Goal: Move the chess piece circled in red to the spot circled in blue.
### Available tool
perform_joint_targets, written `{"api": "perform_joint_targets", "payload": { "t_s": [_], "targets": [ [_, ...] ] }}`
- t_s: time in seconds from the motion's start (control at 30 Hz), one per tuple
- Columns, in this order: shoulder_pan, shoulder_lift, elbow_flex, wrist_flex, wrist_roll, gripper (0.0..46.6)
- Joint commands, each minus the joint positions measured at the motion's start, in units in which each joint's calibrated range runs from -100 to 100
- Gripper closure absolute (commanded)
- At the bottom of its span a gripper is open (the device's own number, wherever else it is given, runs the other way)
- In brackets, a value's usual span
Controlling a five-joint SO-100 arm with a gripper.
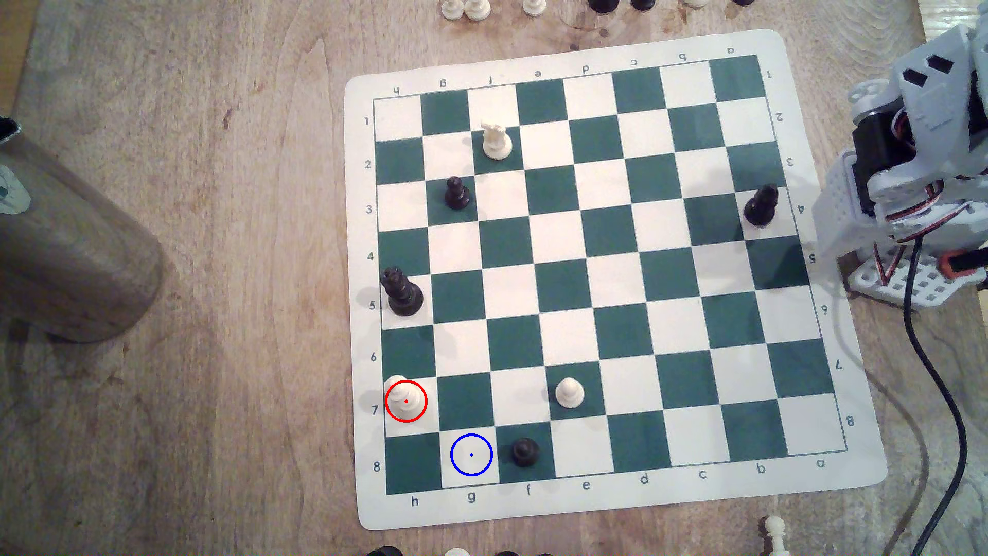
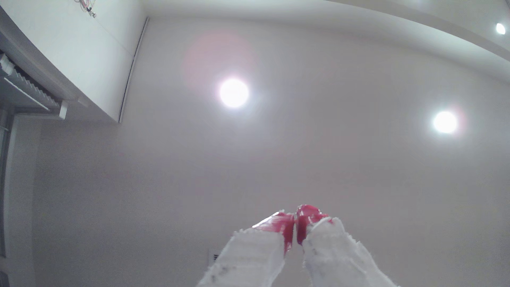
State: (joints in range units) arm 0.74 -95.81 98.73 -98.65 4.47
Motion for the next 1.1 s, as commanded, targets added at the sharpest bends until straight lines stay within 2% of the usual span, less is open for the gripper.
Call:
{"api": "perform_joint_targets", "payload": {
  "t_s": [0.0,0.37,0.4,0.47,0.57,0.83,1.07],
  "targets": [
    [-2.50,-0.03,0.54,15.11,-0.15,46.4],
    [-1.79,0.06,-9.61,52.70,-0.20,46.4],
    [-0.78,0.06,-12.24,66.62,-0.24,46.4],
    [-0.31,1.92,-17.50,82.27,-0.29,46.4],
    [-1.17,6.08,-23.94,96.60,-0.29,46.4],
    [-8.05,24.84,-39.26,112.00,-0.29,45.9],
    [-12.51,39.10,-46.24,114.12,-0.54,45.4]
  ]
}}
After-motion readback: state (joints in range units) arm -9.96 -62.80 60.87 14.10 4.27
